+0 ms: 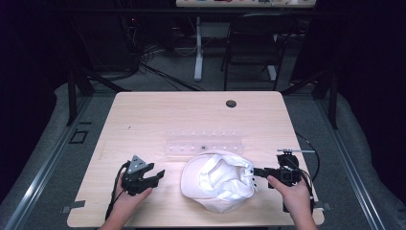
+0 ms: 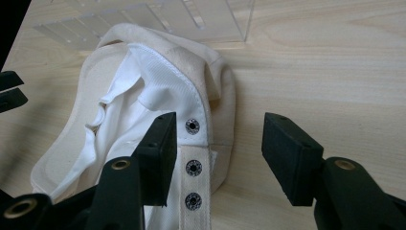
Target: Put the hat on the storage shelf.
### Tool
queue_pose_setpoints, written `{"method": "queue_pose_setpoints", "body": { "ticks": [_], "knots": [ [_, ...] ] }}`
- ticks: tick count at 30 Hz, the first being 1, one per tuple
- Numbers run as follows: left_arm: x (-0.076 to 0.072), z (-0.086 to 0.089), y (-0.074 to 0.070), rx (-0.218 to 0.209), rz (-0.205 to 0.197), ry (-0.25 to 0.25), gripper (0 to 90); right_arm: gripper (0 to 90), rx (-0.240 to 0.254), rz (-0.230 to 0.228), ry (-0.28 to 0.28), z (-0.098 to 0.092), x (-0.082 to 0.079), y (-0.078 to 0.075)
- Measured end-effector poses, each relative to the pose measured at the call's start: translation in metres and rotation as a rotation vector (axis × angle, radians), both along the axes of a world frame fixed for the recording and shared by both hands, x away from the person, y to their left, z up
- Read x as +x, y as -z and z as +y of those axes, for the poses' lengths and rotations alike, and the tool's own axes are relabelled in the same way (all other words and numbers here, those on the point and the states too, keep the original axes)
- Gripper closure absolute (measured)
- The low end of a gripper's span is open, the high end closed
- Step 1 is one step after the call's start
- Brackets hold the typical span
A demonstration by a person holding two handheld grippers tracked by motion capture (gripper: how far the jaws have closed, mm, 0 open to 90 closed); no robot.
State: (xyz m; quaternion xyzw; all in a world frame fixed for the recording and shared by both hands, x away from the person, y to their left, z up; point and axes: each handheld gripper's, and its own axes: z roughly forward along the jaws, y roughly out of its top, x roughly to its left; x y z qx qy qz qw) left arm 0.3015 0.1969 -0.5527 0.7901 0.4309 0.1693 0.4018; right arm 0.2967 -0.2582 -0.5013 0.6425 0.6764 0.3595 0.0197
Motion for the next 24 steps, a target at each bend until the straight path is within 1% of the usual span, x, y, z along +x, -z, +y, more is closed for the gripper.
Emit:
{"method": "queue_pose_setpoints", "body": {
  "ticks": [2,3,4,5,8,9,12,16,18,20,24],
  "knots": [
    [0.000,0.000,0.000,0.000,0.000,0.000,46.9,44.9,0.012,0.019,-0.008,0.000,0.001,0.002],
    [0.000,0.000,0.000,0.000,0.000,0.000,46.9,44.9,0.012,0.019,-0.008,0.000,0.001,0.002],
    [0.000,0.000,0.000,0.000,0.000,-0.001,46.9,44.6,0.045,0.039,-0.018,0.000,0.003,0.005],
    [0.000,0.000,0.000,0.000,0.000,-0.001,46.9,44.6,0.045,0.039,-0.018,0.000,0.003,0.005],
    [0.000,0.000,0.000,0.002,-0.001,0.001,46.9,44.2,0.064,0.059,-0.030,0.002,0.005,0.008],
    [0.000,0.000,0.000,0.000,-0.002,0.000,46.9,44.1,0.068,0.070,-0.041,0.003,0.005,0.010],
    [0.000,0.000,0.000,0.000,-0.001,0.000,46.9,44.1,0.087,0.091,-0.050,0.007,0.006,0.016],
    [0.000,0.001,0.000,0.001,-0.003,-0.003,46.9,44.1,0.102,0.126,-0.082,0.012,0.008,0.023],
    [0.000,0.001,0.000,0.003,-0.008,-0.010,46.9,44.1,0.106,0.126,-0.087,0.014,0.008,0.024],
    [0.000,0.001,-0.001,0.000,-0.003,-0.003,46.9,43.9,0.117,0.145,-0.096,0.017,0.010,0.027],
    [0.000,0.001,-0.001,-0.002,-0.006,-0.004,46.9,43.9,0.133,0.151,-0.106,0.021,0.010,0.029]
  ]
}}
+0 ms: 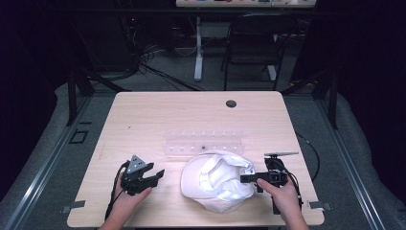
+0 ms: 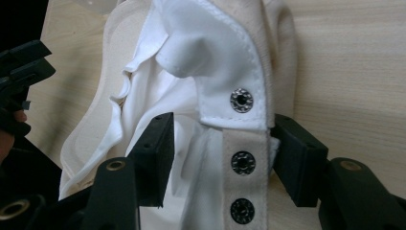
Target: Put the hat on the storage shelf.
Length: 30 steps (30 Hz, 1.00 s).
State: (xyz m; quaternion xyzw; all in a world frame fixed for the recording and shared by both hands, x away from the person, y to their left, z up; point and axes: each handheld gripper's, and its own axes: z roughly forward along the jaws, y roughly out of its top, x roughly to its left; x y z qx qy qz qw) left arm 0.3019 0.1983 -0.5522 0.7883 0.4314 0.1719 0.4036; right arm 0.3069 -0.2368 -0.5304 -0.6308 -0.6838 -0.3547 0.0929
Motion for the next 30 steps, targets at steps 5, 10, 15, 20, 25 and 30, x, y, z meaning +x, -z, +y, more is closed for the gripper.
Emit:
{"method": "queue_pose_setpoints", "body": {
  "ticks": [5,10,15,20,25,30],
  "knots": [
    [0.000,0.000,0.000,0.000,0.000,-0.001,46.8,44.9,0.013,-0.008,-0.015,0.000,-0.002,-0.007],
    [0.000,0.000,0.000,0.001,0.002,-0.002,46.9,47.6,0.055,-0.032,-0.032,-0.002,-0.004,-0.021],
    [0.000,0.000,0.000,0.006,0.002,0.004,46.9,56.2,0.118,-0.023,-0.063,-0.002,-0.002,-0.029],
    [0.000,-0.001,0.000,0.006,0.000,0.005,46.9,64.9,0.130,-0.007,-0.074,0.000,-0.001,-0.032],
    [0.000,0.000,0.000,0.008,-0.001,0.005,46.9,77.9,0.112,-0.003,-0.083,0.003,-0.001,-0.038],
    [0.000,-0.001,0.000,0.008,-0.004,0.005,46.9,79.0,0.088,-0.013,-0.087,0.005,0.000,-0.040]
  ]
}}
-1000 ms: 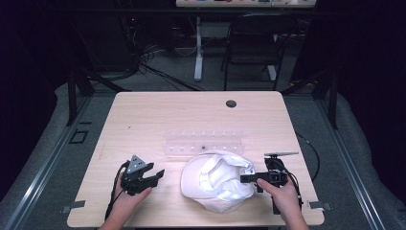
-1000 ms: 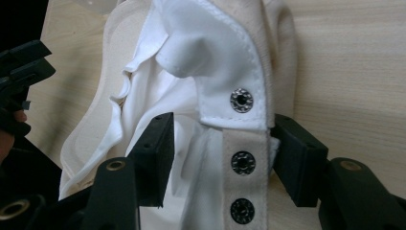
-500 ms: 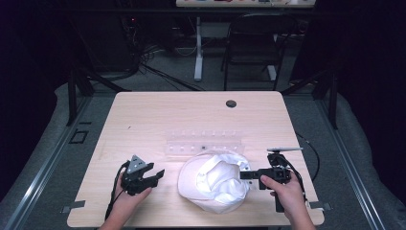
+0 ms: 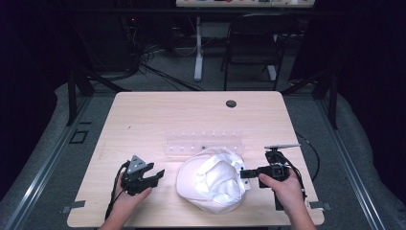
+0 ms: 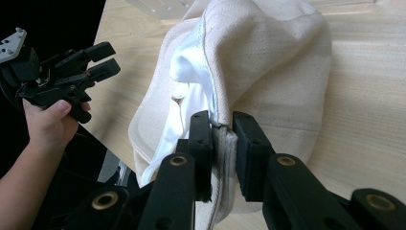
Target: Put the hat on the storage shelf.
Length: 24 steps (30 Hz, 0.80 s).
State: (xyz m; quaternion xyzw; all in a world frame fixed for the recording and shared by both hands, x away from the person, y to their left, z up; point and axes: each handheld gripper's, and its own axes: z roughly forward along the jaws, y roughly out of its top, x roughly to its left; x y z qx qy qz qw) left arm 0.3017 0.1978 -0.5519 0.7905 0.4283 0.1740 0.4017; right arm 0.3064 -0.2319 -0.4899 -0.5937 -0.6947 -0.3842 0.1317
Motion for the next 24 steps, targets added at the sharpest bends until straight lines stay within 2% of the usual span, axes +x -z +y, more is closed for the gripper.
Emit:
{"method": "queue_pose_setpoints", "body": {
  "ticks": [8,9,15,17,18,21,24],
  "knots": [
    [0.000,0.000,0.000,0.003,-0.003,0.000,47.1,80.4,-0.010,-0.002,0.014,0.003,0.000,-0.002],
    [0.000,0.000,0.000,0.002,-0.002,-0.001,47.1,80.7,-0.023,-0.003,-0.005,0.003,0.001,-0.003],
    [0.000,0.000,0.000,0.002,-0.003,-0.001,47.2,81.2,-0.033,-0.010,-0.004,0.007,0.002,-0.008],
    [0.000,0.000,-0.001,0.003,-0.004,0.000,47.2,81.4,-0.027,-0.014,0.000,0.008,0.002,-0.010],
    [0.000,0.000,-0.001,0.003,-0.004,0.001,47.2,81.4,-0.017,-0.021,0.022,0.009,0.002,-0.010],
    [0.000,0.000,-0.001,0.000,-0.004,-0.001,47.2,81.7,0.002,-0.025,0.011,0.008,0.003,-0.015],
    [0.000,0.001,-0.001,0.002,-0.007,0.000,47.3,81.7,0.045,-0.035,-0.006,0.012,0.005,-0.022]
  ]
}}
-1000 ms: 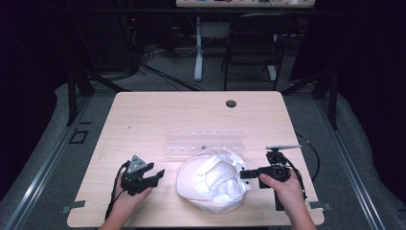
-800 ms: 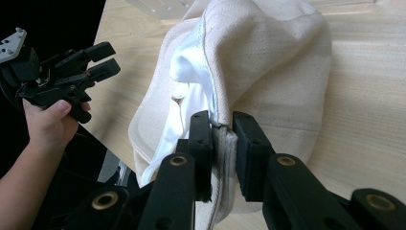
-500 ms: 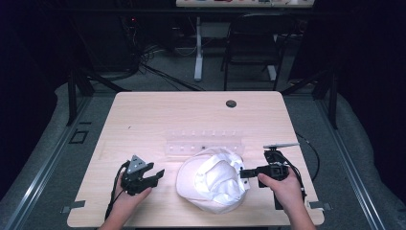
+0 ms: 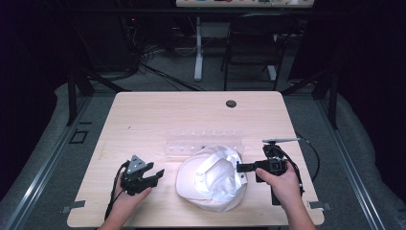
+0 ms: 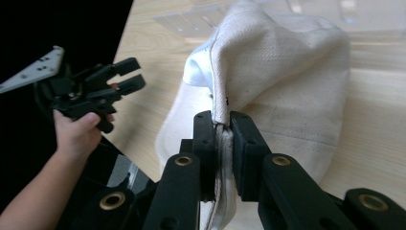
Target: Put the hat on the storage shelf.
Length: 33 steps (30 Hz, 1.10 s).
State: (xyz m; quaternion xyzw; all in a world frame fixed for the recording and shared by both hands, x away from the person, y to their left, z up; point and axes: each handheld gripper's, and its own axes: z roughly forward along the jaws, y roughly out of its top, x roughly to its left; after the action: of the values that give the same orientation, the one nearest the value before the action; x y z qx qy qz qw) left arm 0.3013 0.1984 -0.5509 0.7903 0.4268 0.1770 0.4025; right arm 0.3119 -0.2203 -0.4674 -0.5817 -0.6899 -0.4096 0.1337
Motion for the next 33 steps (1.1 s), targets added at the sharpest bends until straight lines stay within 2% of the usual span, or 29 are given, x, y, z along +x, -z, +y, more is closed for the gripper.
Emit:
{"method": "queue_pose_setpoints", "body": {
  "ticks": [1,2,5,6,13,16,20,24,33],
  "knots": [
    [0.000,0.000,0.000,0.000,0.000,0.000,47.3,81.7,0.000,0.000,0.000,0.000,0.000,0.000],
    [0.000,0.000,0.000,0.000,-0.001,-0.001,47.3,81.8,0.028,-0.004,-0.007,0.003,0.001,-0.004],
    [0.000,0.000,0.000,0.001,-0.001,0.000,47.3,81.8,0.053,-0.001,-0.014,0.006,0.003,-0.008],
    [0.000,0.000,0.000,0.000,0.001,-0.001,47.3,81.8,0.093,-0.003,-0.019,0.009,0.006,-0.011],
    [0.000,0.000,0.000,0.001,0.001,-0.001,47.4,81.9,0.153,0.000,-0.045,0.021,0.015,-0.024],
    [0.000,0.000,0.000,0.000,0.000,-0.001,47.3,81.9,0.194,0.002,-0.058,0.027,0.020,-0.030],
    [0.000,0.000,0.000,0.000,-0.001,-0.001,47.3,82.0,0.227,-0.004,-0.084,0.039,0.026,-0.043],
    [-0.001,0.000,0.000,0.001,-0.001,0.000,47.3,82.0,0.251,-0.013,-0.099,0.047,0.030,-0.053],
    [-0.001,0.000,0.000,0.001,-0.001,0.000,47.5,82.1,0.254,-0.036,-0.137,0.059,0.032,-0.075]
  ]
}}
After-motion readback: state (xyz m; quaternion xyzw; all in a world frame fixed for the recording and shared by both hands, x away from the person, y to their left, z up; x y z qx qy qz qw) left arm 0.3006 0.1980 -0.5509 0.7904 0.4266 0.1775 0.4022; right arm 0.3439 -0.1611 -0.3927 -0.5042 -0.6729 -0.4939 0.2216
